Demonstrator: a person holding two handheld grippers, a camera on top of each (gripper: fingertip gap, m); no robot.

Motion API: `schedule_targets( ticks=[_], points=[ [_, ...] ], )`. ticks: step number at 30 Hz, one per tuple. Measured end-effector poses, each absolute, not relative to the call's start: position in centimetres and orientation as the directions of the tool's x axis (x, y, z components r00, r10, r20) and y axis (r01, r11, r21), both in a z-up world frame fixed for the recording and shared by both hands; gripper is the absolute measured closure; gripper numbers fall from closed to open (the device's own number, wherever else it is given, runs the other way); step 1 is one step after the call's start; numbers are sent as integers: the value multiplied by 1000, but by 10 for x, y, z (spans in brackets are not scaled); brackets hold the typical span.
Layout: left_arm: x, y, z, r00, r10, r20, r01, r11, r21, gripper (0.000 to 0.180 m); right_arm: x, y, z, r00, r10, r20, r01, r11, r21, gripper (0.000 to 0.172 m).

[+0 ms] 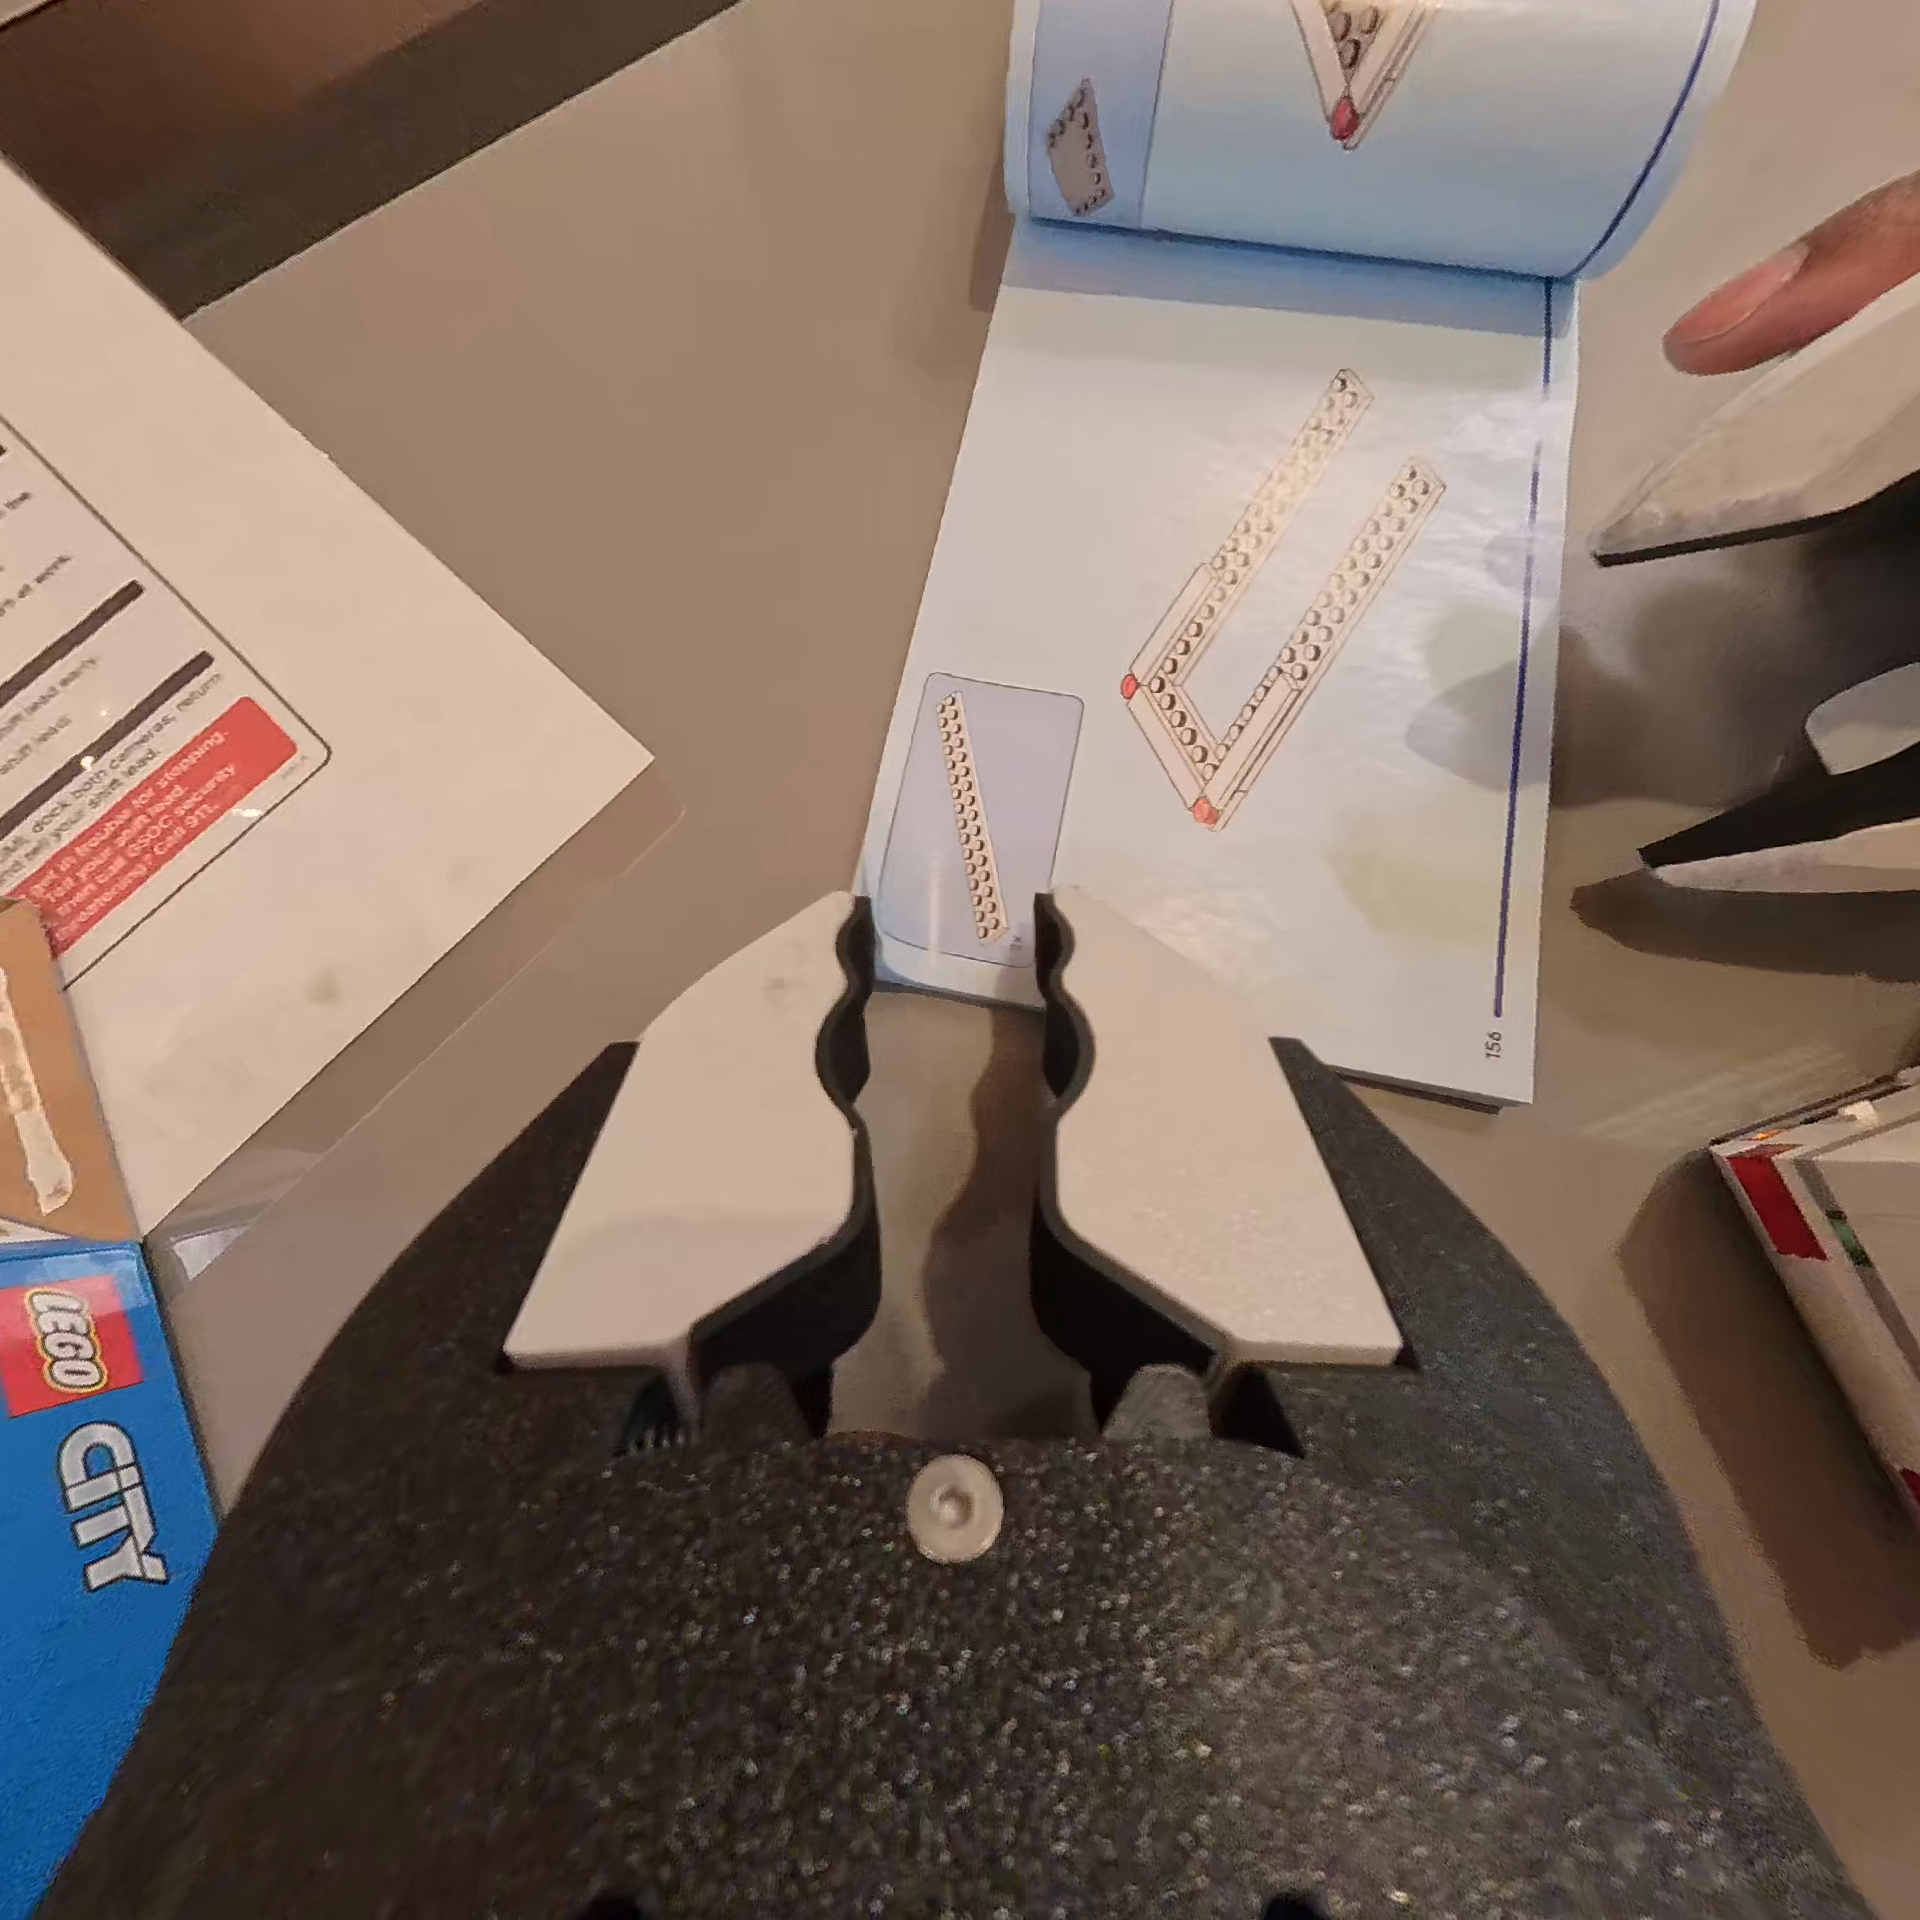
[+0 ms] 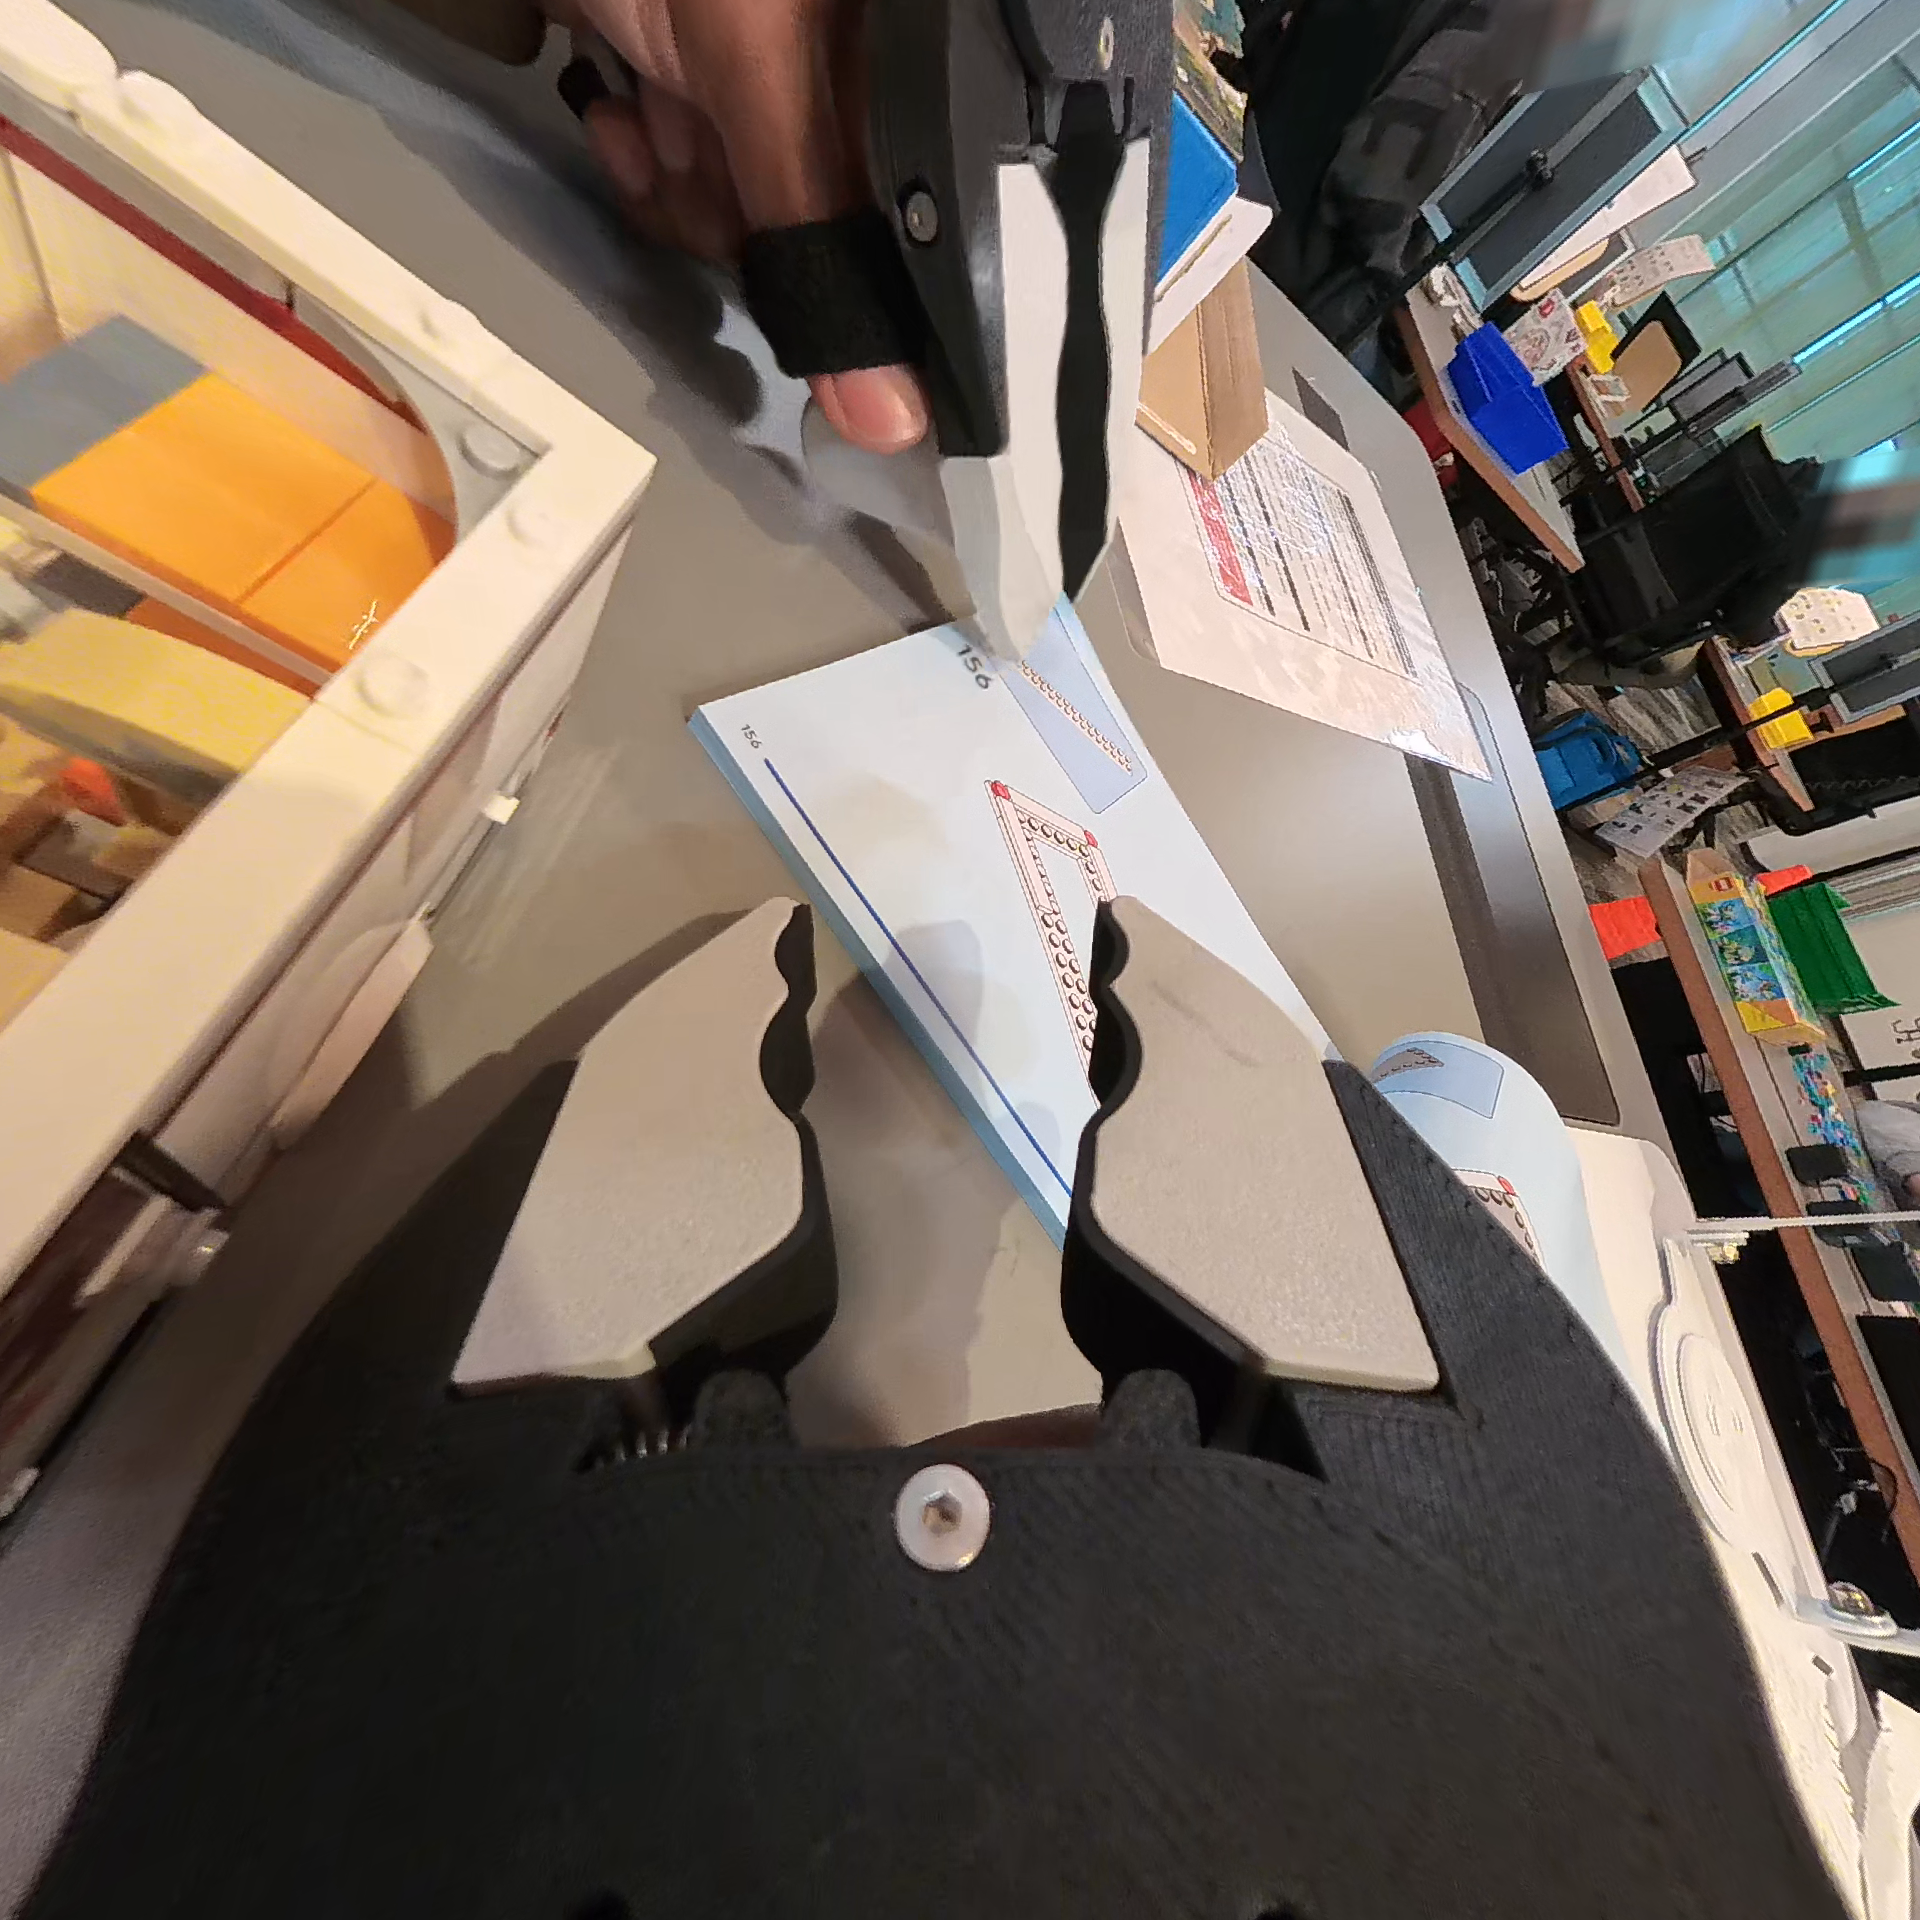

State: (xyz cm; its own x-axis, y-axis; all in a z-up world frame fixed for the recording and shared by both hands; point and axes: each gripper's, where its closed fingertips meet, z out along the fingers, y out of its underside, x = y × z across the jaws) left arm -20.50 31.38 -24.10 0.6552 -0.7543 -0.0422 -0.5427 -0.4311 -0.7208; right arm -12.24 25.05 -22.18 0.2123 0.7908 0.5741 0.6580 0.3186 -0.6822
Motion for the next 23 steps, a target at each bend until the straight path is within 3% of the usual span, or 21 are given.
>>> schedule_targets(
  ticks=[7, 23],
  points=[
    [-216, 324, -242, 724, -689, -21, -480, -482, -733, 180, -122, 251, -222, 217, 786, 579, 661, 318, -680, 121],
    [-209, 328, -204, 720, -636, 277, -145, -528, -837, 180, -126, 247, -219, 195, 753, 629, 650, 381, -658, 121]
  ],
)
